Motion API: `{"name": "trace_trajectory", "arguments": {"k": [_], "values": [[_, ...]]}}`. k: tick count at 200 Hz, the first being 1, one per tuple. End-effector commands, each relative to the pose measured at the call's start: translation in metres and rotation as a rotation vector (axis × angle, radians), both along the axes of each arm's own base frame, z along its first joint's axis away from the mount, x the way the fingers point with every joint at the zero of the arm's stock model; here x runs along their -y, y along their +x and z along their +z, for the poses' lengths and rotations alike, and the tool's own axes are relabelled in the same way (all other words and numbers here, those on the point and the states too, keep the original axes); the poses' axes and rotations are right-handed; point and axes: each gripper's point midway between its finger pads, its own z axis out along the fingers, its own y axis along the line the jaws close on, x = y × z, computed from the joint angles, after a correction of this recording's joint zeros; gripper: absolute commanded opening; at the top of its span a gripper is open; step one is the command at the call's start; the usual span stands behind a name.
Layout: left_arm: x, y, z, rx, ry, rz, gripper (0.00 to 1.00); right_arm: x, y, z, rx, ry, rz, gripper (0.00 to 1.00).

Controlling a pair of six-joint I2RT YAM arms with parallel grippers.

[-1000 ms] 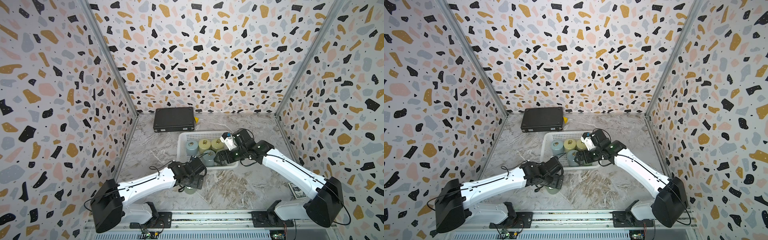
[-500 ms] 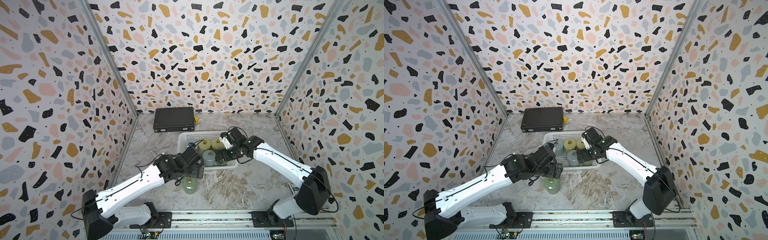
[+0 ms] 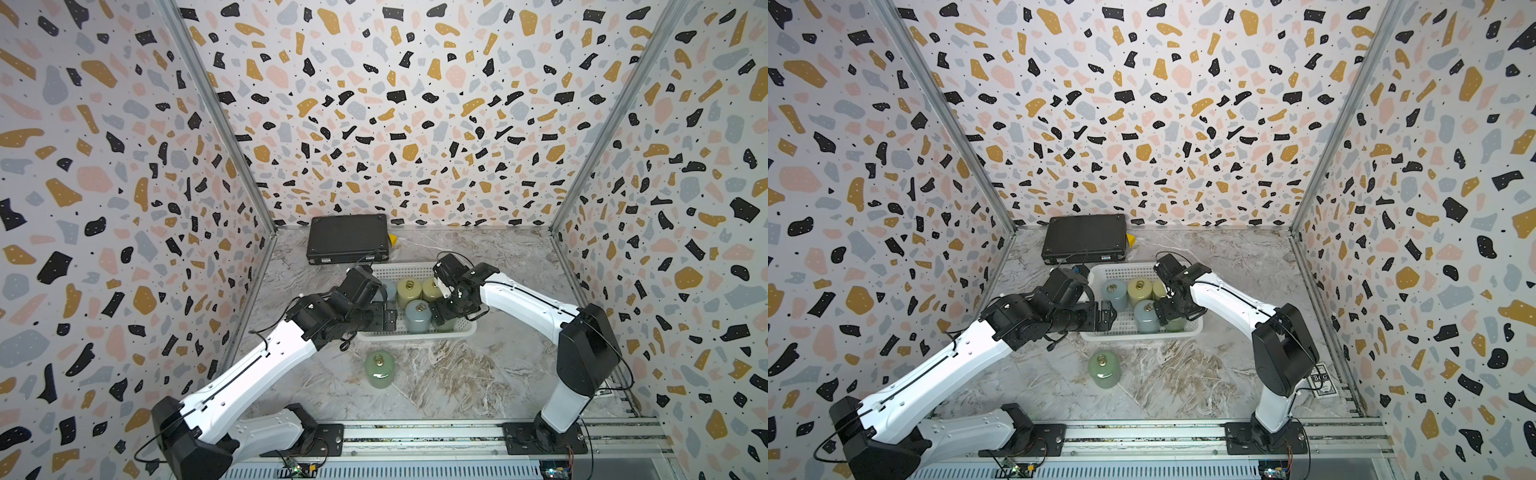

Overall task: Take the tea canister out of the basket
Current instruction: Pick up the tea canister from the basket.

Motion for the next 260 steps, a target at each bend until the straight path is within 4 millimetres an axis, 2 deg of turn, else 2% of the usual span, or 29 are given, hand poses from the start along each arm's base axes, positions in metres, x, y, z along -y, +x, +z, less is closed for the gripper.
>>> {"name": "trace_trajectory", "arguments": {"k": [1, 67, 131, 207, 260], "values": [[0.005, 0.006, 0.026, 0.087, -0.052, -0.046, 0.99, 0.003, 0.007, 0.006, 0.022, -0.044, 0.01, 0.9], [0.0, 0.015, 0.033, 0.11, -0.06, -0.045, 0.99, -0.006, 0.024, -0.012, -0.015, -0.03, -0.011, 0.91], [0.006, 0.013, 0.03, 0.07, -0.065, -0.097, 1.0, -0.007, 0.026, -0.036, -0.049, -0.028, -0.026, 0.89], [0.007, 0.01, 0.029, 0.066, -0.08, -0.11, 1.0, -0.006, 0.032, -0.041, -0.036, -0.035, -0.034, 0.93], [0.006, 0.008, 0.029, 0.065, -0.082, -0.107, 1.0, -0.006, 0.032, -0.029, -0.016, -0.019, -0.035, 0.81]]}}
